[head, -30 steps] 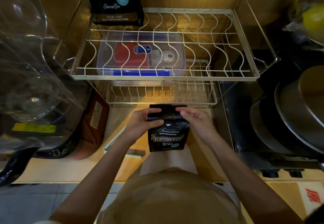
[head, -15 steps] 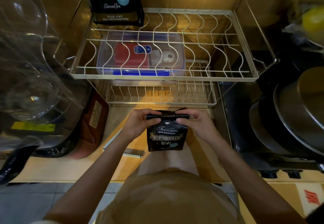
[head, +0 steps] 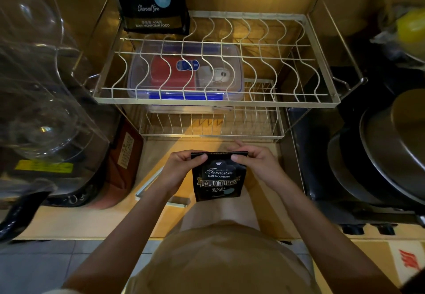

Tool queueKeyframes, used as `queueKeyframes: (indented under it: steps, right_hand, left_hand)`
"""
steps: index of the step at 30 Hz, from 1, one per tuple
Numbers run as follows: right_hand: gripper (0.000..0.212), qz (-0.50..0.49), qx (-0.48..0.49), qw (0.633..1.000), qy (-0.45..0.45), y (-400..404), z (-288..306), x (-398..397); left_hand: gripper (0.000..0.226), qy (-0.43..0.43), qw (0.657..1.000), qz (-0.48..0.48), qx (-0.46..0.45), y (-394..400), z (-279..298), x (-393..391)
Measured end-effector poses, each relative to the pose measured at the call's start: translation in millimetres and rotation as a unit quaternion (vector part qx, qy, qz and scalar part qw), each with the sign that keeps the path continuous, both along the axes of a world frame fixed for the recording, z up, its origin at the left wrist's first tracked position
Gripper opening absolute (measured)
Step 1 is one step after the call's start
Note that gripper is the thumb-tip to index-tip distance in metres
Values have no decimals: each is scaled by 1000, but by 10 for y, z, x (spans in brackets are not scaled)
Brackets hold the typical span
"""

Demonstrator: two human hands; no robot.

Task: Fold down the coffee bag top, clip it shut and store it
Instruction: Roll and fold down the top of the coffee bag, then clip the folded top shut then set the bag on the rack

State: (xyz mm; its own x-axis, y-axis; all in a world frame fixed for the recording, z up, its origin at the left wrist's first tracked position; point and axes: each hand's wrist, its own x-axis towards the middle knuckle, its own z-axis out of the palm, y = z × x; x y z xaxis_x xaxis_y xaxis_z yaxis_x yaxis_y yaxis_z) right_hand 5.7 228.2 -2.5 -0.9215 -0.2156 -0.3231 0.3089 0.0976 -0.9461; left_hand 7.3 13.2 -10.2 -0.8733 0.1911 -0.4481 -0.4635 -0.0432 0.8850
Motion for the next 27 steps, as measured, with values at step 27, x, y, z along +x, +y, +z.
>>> queueKeyframes:
  steps: [27]
  right_hand:
    - [18,-44,-8,999,31,-7,7,-18]
  left_hand:
    - [35,106,856,-85,-498,-989,-655,745]
